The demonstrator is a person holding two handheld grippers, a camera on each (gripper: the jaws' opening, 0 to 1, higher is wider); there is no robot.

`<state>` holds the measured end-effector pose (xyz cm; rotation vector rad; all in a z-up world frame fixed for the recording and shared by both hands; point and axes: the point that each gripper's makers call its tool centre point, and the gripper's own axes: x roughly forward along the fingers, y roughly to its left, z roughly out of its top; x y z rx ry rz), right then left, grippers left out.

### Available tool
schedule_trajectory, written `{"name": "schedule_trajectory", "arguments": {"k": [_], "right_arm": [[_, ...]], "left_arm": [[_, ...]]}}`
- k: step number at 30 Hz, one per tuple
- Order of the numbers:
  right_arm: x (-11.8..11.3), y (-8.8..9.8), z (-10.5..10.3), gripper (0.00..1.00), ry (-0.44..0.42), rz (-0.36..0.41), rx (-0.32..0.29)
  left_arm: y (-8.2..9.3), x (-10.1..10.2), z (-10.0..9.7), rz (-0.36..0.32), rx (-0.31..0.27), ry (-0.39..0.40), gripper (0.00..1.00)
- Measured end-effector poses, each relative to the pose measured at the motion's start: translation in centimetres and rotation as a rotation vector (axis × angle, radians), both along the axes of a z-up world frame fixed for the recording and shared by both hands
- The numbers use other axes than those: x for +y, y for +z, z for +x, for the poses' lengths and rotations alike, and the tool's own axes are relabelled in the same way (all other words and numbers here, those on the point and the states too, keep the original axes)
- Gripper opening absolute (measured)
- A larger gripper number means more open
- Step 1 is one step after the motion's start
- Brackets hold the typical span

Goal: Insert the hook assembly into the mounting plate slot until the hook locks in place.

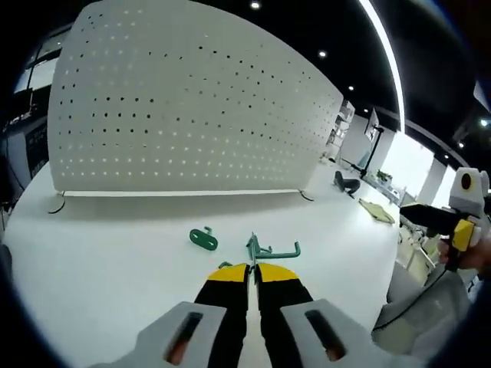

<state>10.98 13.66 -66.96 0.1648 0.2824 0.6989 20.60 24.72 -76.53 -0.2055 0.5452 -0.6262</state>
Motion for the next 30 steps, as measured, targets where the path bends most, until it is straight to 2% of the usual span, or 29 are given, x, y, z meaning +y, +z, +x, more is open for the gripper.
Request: {"name": "schedule_trajectory", "arguments": {"k": [6, 8, 12, 14, 19, 26, 30], "right_arm": [[0.4, 0.1, -0.1, 0.53, 0.013, 0.001, -0.002], [0.5, 0.3, -0.1, 0.53, 0.016, 0.008, -0.006], [0.6, 0.6, 0.1, 0.52, 0.015, 0.017, -0.013], [0.7, 0.7, 0.1, 0.50, 0.019, 0.019, -0.014], [0.9, 1.0, 0.2, 0.48, 0.024, 0.035, -0.018], [1.5, 1.3, 0.3, 0.45, 0.035, 0.052, -0.016], [2.0, 1.4, 0.1, 0.39, 0.044, 0.082, -0.002]], "left_arm": [[0.9, -0.7, -1.0, -0.028, -0.002, -0.018, 0.03], [1.9, -1.2, -1.3, -0.035, -0.037, -0.036, 0.03], [3.3, -1.8, -1.9, -0.066, -0.045, -0.048, 0.03], [4.5, -2.3, -2.4, -0.062, -0.079, -0.066, 0.03], [6.0, -3.0, -3.0, -0.082, -0.110, -0.085, 0.03], [6.9, -3.9, -4.0, -0.109, -0.128, -0.118, 0.03], [7.2, -4.3, -4.5, -0.119, -0.144, -0.135, 0.04]]}}
